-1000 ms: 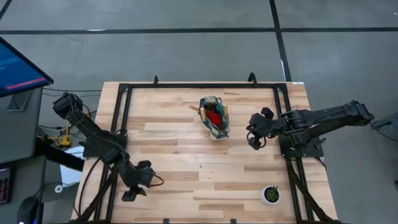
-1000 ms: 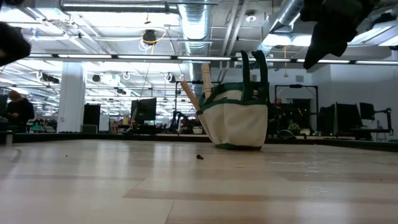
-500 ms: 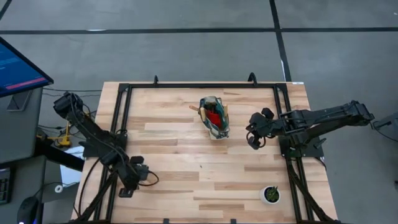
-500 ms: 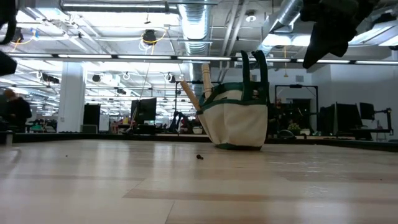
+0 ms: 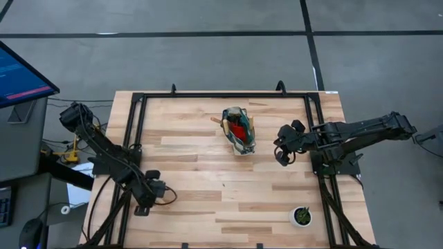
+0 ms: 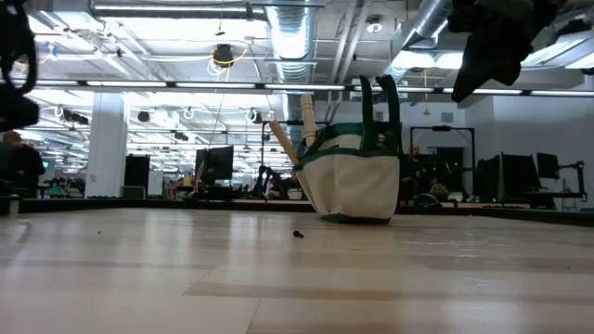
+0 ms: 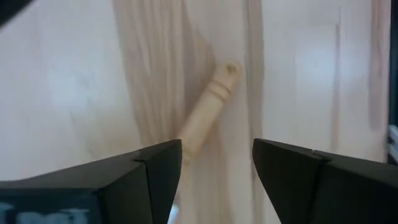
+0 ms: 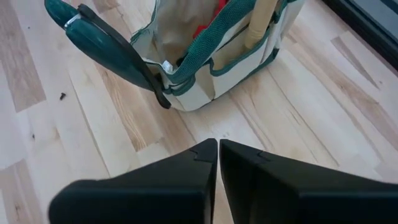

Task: Pick & Place Garden tools in Gardening bag
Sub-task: Put the trowel into the gardening bag

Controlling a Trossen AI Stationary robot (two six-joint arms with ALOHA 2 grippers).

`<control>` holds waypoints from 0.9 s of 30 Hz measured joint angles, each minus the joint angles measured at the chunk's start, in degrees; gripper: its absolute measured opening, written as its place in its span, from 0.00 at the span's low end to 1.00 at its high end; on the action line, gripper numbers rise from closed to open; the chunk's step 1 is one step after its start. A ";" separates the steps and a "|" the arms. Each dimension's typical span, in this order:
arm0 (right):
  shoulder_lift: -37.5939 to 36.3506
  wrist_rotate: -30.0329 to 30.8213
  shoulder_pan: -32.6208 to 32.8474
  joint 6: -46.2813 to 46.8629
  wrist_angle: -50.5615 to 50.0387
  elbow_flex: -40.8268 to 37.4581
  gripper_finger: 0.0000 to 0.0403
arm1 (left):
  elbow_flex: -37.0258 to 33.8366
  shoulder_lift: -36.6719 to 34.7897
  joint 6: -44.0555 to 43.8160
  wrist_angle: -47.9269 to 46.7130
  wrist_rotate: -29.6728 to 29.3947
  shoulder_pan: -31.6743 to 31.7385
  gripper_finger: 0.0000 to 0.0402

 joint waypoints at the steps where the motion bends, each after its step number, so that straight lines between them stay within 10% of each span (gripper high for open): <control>1: 0.00 0.00 0.00 0.15 0.00 0.00 0.03 | 0.00 0.01 0.91 0.54 -1.47 0.00 0.47; 20: 0.00 0.01 0.00 0.16 -0.02 0.00 0.03 | 0.34 16.02 9.59 13.29 -4.01 0.15 0.46; 27: 0.00 0.09 -0.04 0.16 -0.02 0.00 0.03 | 0.23 16.49 9.18 13.57 -4.17 1.05 0.20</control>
